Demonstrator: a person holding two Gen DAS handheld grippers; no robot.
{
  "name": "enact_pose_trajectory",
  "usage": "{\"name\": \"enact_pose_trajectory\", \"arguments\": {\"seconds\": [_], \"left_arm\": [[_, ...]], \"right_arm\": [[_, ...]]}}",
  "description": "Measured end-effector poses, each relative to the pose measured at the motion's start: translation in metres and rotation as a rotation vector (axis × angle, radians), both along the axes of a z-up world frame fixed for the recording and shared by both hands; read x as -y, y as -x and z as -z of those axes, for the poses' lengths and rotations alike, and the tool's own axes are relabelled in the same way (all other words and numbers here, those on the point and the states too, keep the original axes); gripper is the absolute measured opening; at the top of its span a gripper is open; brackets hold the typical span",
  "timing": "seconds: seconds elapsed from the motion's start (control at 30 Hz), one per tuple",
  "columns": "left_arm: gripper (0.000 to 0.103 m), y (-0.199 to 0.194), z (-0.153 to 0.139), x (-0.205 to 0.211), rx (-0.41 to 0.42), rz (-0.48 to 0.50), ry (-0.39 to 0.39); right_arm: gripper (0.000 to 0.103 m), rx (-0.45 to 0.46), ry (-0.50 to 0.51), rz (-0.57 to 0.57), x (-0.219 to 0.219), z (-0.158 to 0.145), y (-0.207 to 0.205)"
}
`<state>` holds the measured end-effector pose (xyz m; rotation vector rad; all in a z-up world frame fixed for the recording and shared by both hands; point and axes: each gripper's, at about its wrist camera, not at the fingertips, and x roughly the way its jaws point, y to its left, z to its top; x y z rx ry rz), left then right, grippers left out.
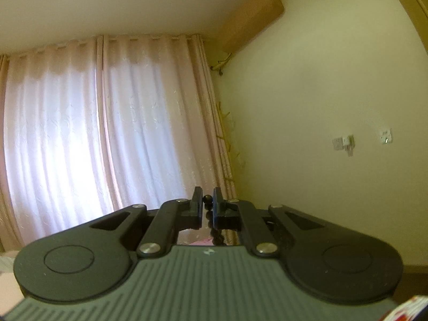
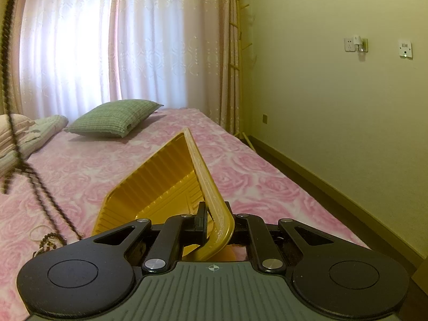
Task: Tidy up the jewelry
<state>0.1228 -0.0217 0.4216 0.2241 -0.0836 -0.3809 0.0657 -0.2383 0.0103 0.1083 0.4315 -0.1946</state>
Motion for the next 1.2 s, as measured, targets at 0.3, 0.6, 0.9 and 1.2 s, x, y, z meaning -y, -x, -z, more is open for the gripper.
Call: {"name": "enact_pose_trajectory", "arguments": {"seconds": [0.3, 0.6, 0.9, 1.2], "left_arm": [[0.006, -0.033, 0.112, -0.014, -0.299, -0.038, -0.143], [0.006, -0.026, 0.274, -0.094, -0.631, -0.202, -0.132], [0.027, -0.013, 0.353, -0.134, -0.805, -0.272, -0.084], [0.027, -0.020, 0.422, -0.090, -0.865, -0.135, 0.022]], "right_arm": [[0.009, 0.004, -0.001, 0.000, 0.000, 0.000, 0.001], [0.009, 0.002, -0.001, 0.003, 0.000, 0.000, 0.002], [0.009, 0.001, 0.007, 0.007, -0.001, 0.001, 0.001], [0.009, 0.003, 0.014, 0.005, -0.004, 0.002, 0.001]]}}
